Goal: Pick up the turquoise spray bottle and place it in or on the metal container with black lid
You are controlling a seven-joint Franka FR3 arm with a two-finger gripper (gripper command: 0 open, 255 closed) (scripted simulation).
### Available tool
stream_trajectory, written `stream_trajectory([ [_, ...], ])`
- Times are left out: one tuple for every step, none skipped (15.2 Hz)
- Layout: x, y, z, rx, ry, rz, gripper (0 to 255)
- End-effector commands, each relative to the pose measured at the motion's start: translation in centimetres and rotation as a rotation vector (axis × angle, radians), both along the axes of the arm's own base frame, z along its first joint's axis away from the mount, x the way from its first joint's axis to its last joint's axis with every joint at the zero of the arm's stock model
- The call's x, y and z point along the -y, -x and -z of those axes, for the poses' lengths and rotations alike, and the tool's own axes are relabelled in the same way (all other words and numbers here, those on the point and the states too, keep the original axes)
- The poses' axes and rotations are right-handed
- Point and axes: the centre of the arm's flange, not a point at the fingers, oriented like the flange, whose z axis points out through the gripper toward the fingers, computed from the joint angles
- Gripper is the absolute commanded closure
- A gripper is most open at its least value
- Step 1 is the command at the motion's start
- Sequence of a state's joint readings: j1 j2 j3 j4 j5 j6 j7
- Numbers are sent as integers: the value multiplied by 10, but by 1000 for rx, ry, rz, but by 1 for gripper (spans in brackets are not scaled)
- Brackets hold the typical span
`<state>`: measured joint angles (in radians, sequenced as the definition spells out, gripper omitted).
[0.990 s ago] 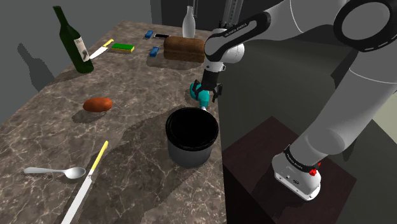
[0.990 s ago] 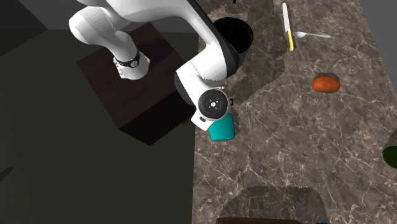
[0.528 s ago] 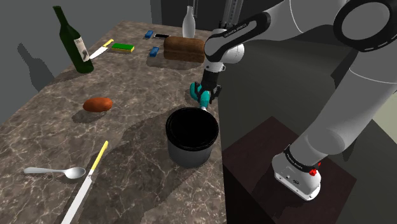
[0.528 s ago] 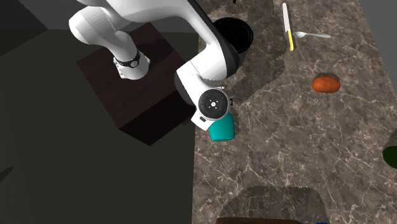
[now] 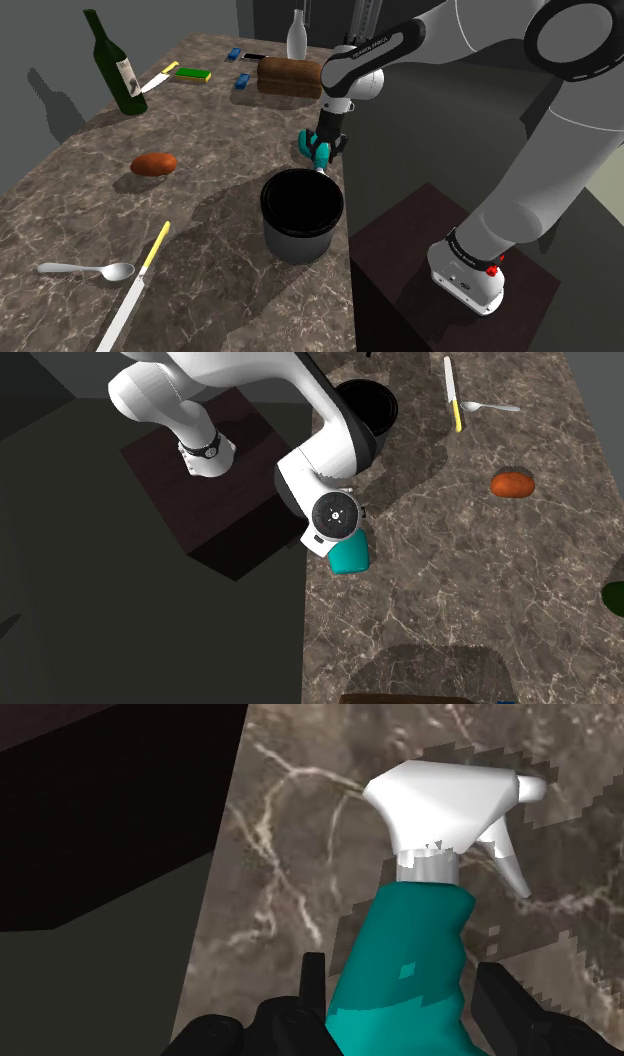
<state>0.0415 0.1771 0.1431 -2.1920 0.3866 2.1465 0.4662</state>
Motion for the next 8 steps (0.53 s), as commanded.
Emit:
stream_trajectory([
  [0, 0, 0, 0, 0, 0, 255],
  [0, 0, -5, 0, 0, 0, 255],
  [0, 0, -10, 0, 0, 0, 255],
  [0, 0, -16, 0, 0, 0, 255],
  [0, 0, -21, 0, 0, 0, 255],
  [0, 0, -26, 0, 0, 0, 255],
  [0, 0, -32, 0, 0, 0, 255],
  [0, 0, -37, 0, 0, 0, 255],
])
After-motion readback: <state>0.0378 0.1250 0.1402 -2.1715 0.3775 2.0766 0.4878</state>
